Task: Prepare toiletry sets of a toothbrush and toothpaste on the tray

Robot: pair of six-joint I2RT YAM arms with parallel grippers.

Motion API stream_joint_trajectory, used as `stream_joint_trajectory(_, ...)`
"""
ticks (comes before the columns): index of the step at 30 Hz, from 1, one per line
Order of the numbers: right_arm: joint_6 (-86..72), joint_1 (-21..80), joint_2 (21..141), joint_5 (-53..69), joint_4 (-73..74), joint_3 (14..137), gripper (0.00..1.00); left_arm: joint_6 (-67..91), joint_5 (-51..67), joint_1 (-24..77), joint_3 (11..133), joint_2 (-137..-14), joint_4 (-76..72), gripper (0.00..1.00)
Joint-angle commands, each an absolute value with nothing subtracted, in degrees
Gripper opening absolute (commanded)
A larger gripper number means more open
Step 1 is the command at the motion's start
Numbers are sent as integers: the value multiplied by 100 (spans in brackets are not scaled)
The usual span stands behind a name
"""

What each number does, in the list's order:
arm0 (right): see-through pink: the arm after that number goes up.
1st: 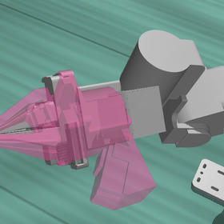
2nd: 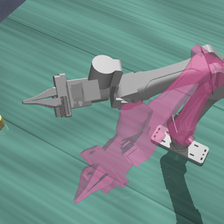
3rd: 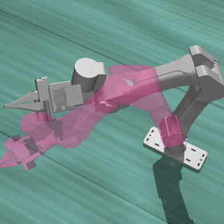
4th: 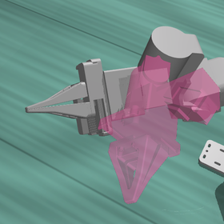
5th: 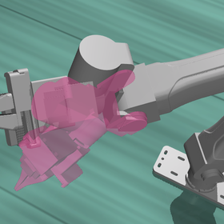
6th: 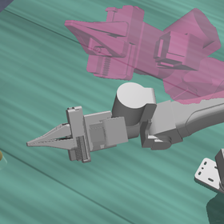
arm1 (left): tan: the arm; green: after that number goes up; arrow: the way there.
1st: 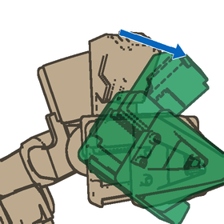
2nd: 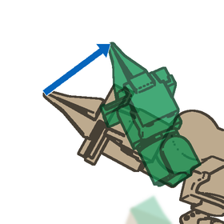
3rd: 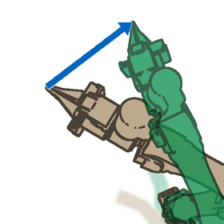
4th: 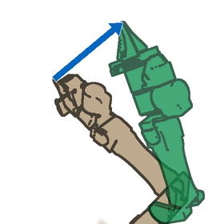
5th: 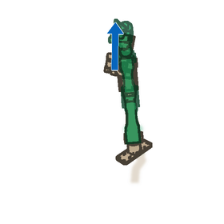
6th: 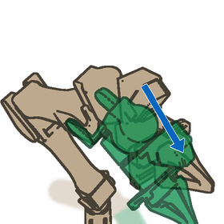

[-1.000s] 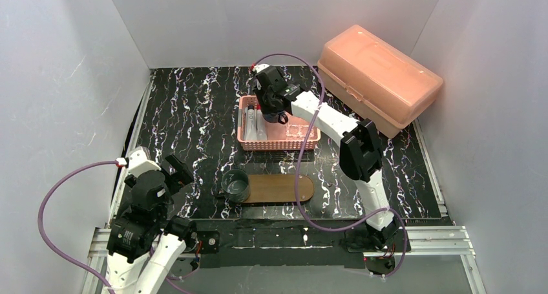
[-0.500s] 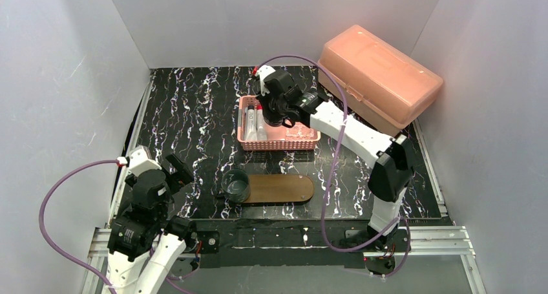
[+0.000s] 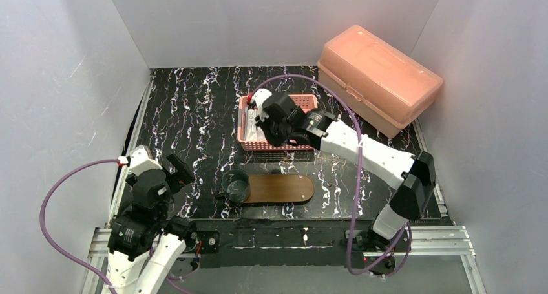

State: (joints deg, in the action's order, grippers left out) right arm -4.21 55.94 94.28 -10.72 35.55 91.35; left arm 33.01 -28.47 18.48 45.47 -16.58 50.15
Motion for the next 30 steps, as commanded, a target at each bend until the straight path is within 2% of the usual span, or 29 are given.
stream_joint_trajectory(1,-418,5952,8707,-1585,3561,8836,1,3270,-2878,1806,4570,-1749,5016,100)
stream_joint_trajectory(18,-1262,6310,7405,-1640,3451,6665,1,3272,-2787,1809,4570,-1881,4997,99)
stream_joint_trajectory(30,-1421,6401,7396,-1328,3160,6033,1,3252,-2717,1808,4564,-1977,4962,99)
